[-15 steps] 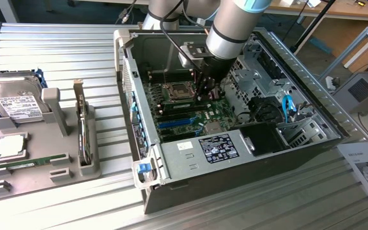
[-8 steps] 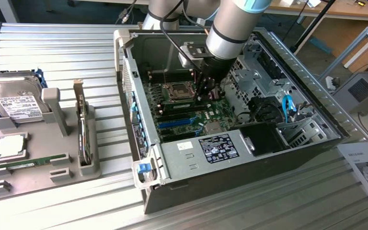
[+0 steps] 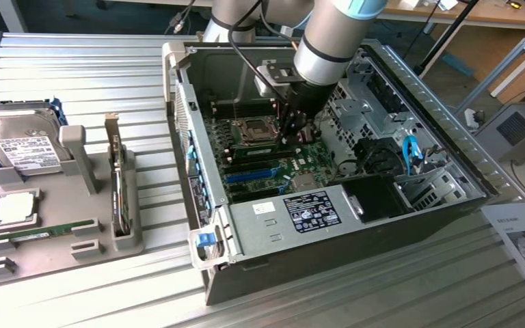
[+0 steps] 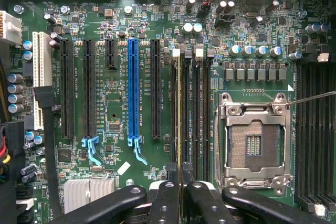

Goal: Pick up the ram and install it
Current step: 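Insert the ram into the slot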

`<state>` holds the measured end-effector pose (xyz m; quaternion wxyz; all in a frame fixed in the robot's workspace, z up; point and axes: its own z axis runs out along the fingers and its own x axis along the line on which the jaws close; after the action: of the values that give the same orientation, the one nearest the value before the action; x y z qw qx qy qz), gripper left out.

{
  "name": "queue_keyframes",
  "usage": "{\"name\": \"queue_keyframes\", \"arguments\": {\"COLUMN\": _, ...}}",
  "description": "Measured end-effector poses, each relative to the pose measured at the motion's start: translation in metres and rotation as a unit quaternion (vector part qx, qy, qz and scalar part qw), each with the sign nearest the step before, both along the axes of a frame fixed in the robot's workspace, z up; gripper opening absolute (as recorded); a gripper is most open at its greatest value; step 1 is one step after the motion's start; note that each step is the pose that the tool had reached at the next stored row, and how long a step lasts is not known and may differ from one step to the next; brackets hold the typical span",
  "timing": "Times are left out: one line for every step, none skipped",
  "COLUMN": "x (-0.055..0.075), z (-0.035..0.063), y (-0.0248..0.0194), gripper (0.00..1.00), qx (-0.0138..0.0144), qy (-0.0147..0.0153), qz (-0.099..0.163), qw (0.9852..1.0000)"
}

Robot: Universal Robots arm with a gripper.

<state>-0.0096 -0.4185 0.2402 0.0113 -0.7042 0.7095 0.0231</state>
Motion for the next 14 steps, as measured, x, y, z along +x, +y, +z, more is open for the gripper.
{"name": "queue_keyframes", "arguments": {"x": 0.0000, "z": -0.0002, "y": 0.0000, "gripper": 0.12, "qx": 0.0000, "qy": 0.0000, "qz": 0.000, "qw": 1.0000}}
{"name": "queue_keyframes", "arguments": {"x": 0.0000, "z": -0.0003, "y": 0.0000, "gripper": 0.12, "qx": 0.0000, "qy": 0.0000, "qz": 0.000, "qw": 1.0000}}
{"name": "queue_keyframes", "arguments": {"x": 0.0000, "z": -0.0004, "y": 0.0000, "gripper": 0.12, "qx": 0.0000, "qy": 0.0000, "qz": 0.000, "qw": 1.0000}}
{"name": "queue_keyframes", "arguments": {"x": 0.0000, "z": -0.0006, "y": 0.0000, "gripper": 0.12, "qx": 0.0000, "qy": 0.0000, "qz": 0.000, "qw": 1.0000}}
{"name": "queue_keyframes", "arguments": {"x": 0.0000, "z": -0.0006, "y": 0.0000, "gripper": 0.12, "qx": 0.0000, "qy": 0.0000, "qz": 0.000, "qw": 1.0000}}
{"name": "queue_keyframes", "arguments": {"x": 0.0000, "z": -0.0006, "y": 0.0000, "gripper": 0.12, "qx": 0.0000, "qy": 0.0000, "qz": 0.000, "qw": 1.0000}}
{"name": "queue_keyframes", "arguments": {"x": 0.0000, "z": -0.0008, "y": 0.0000, "gripper": 0.12, "qx": 0.0000, "qy": 0.0000, "qz": 0.000, "qw": 1.0000}}
{"name": "queue_keyframes", "arguments": {"x": 0.0000, "z": -0.0012, "y": 0.0000, "gripper": 0.12, "qx": 0.0001, "qy": 0.0000, "qz": 0.000, "qw": 1.0000}}
{"name": "queue_keyframes", "arguments": {"x": 0.0000, "z": -0.0014, "y": 0.0000, "gripper": 0.12, "qx": 0.0001, "qy": 0.0000, "qz": 0.000, "qw": 1.0000}}
{"name": "queue_keyframes", "arguments": {"x": 0.0000, "z": -0.0016, "y": 0.0000, "gripper": 0.12, "qx": 0.0000, "qy": 0.0000, "qz": 0.000, "qw": 1.0000}}
{"name": "queue_keyframes", "arguments": {"x": 0.0000, "z": -0.0018, "y": 0.0000, "gripper": 0.12, "qx": -0.0001, "qy": 0.0001, "qz": 0.000, "qw": 1.0000}}
{"name": "queue_keyframes", "arguments": {"x": -0.0001, "z": -0.0018, "y": 0.0000, "gripper": 0.12, "qx": -0.0001, "qy": 0.0001, "qz": 0.000, "qw": 1.0000}}
{"name": "queue_keyframes", "arguments": {"x": -0.0001, "z": -0.0019, "y": 0.0000, "gripper": 0.12, "qx": 0.0000, "qy": 0.0000, "qz": 0.000, "qw": 1.0000}}
{"name": "queue_keyframes", "arguments": {"x": -0.0002, "z": -0.0018, "y": 0.0000, "gripper": 0.12, "qx": 0.0000, "qy": 0.0000, "qz": 0.000, "qw": 1.0000}}
